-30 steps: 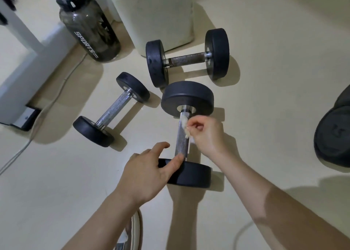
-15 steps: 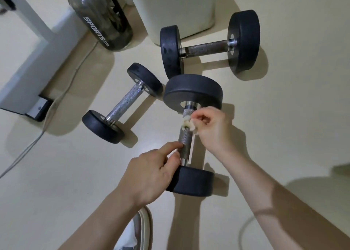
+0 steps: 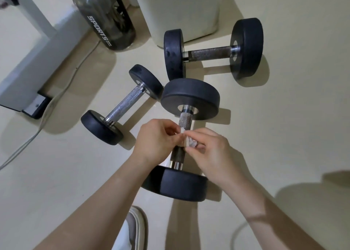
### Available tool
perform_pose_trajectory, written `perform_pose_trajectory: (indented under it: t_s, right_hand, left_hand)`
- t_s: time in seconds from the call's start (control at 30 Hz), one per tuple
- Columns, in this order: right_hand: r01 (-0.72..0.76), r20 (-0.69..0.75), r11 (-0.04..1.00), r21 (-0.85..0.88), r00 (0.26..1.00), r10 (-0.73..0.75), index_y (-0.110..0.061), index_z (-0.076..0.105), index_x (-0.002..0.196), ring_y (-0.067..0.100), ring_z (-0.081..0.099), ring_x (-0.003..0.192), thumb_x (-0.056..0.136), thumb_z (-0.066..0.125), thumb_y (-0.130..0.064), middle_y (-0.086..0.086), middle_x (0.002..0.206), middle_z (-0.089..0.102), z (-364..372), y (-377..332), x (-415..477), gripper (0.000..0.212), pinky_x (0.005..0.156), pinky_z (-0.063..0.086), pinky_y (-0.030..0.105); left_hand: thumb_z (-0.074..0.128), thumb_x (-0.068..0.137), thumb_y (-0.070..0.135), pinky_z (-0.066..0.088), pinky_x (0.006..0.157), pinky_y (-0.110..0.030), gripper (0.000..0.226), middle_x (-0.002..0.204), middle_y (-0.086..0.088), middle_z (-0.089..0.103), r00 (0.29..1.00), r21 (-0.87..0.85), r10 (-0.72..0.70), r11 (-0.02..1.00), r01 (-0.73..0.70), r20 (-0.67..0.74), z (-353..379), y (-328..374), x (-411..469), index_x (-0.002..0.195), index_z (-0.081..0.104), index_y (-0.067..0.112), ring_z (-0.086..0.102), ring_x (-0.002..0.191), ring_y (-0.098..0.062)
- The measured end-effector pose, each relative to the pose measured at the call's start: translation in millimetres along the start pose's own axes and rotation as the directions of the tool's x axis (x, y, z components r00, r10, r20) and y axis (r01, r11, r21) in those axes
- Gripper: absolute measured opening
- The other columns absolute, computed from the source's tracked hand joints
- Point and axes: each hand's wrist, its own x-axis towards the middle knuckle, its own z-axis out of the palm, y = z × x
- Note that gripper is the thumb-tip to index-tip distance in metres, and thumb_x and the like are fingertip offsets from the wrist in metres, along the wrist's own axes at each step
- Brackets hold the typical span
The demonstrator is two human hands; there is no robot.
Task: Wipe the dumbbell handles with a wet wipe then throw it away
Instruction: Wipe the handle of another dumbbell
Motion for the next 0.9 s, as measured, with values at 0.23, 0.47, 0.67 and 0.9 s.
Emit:
perform_pose_trajectory:
  t_s: [0.23,0.47,0.67,0.9]
  right_hand:
    - [0.208,0.019,0.959,-0.192,0.978,-0.208,-0.017,0.072,0.105,0.013,0.060,0.079,0.085,0.065,-0.017,-0.001,0.092,0.065,4,1,21,0.021,0.070,0.053,0.025]
    - [0.144,-0.129,0.984,-0.101,0.979,-0.156,-0.012,0.076,0.087,0.009,0.058,0.071,0.079,0.071,-0.010,-0.001,0.083,0.066,21,1,37,0.010,0.064,0.049,0.018]
    - [0.030,-0.107,0.994,-0.102,0.993,-0.041,-0.015,0.073,0.075,0.012,0.057,0.070,0.077,0.074,-0.013,-0.004,0.077,0.064,29,-4,28,0.003,0.061,0.048,0.022]
    - [0.021,-0.063,0.927,-0.374,0.997,-0.048,-0.014,0.073,0.092,0.013,0.055,0.079,0.087,0.065,-0.020,0.000,0.096,0.062,21,-27,57,0.011,0.064,0.043,0.017]
  left_hand:
    - [0.069,0.084,0.015,0.055,0.081,-0.033,0.011,0.075,0.008,0.074,0.996,-0.223,-0.042,0.973,0.060,0.083,-8,-10,-10,0.084,0.078,0.022,0.065,0.069,-0.002]
    - [0.054,0.071,0.036,0.050,0.084,-0.034,0.027,0.090,0.014,0.067,0.997,-0.120,-0.066,0.991,0.060,-0.045,-12,-22,-32,0.092,0.071,0.036,0.061,0.089,-0.008]
    - [0.037,0.092,0.044,0.042,0.087,-0.033,0.029,0.104,0.002,0.058,0.982,0.345,-0.111,0.937,0.052,0.155,-31,-31,-38,0.103,0.061,0.034,0.052,0.102,-0.016]
    - [0.029,0.103,0.037,0.027,0.073,-0.021,0.029,0.082,0.001,0.048,0.752,0.496,0.107,0.690,-0.527,0.650,-69,-1,-35,0.087,0.045,0.019,0.043,0.082,-0.016]
